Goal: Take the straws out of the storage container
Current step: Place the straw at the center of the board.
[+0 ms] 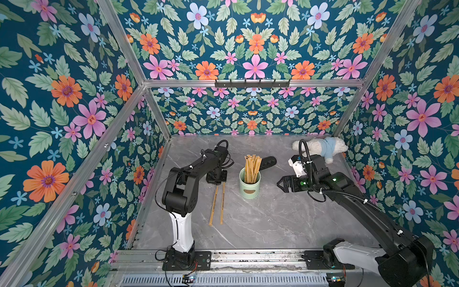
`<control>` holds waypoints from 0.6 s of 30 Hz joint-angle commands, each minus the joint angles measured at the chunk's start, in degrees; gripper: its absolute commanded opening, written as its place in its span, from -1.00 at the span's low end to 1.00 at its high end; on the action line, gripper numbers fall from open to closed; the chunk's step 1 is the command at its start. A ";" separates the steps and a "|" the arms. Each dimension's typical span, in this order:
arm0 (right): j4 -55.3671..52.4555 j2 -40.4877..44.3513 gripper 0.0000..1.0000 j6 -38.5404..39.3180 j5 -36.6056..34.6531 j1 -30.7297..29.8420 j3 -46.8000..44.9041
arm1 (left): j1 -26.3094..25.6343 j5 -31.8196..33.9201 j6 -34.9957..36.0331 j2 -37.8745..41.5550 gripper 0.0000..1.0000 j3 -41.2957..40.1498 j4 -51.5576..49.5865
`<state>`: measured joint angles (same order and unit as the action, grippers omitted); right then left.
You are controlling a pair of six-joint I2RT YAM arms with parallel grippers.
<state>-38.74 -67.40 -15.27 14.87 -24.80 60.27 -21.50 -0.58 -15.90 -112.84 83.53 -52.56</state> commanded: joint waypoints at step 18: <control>-0.28 -0.53 0.98 0.55 0.07 -0.43 0.49 | 1.44 0.05 1.01 0.16 -0.64 -1.52 1.22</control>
<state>-38.83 -67.81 -15.27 14.90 -25.17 60.27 -20.21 -1.10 -15.09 -112.99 82.00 -50.85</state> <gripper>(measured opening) 0.991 0.175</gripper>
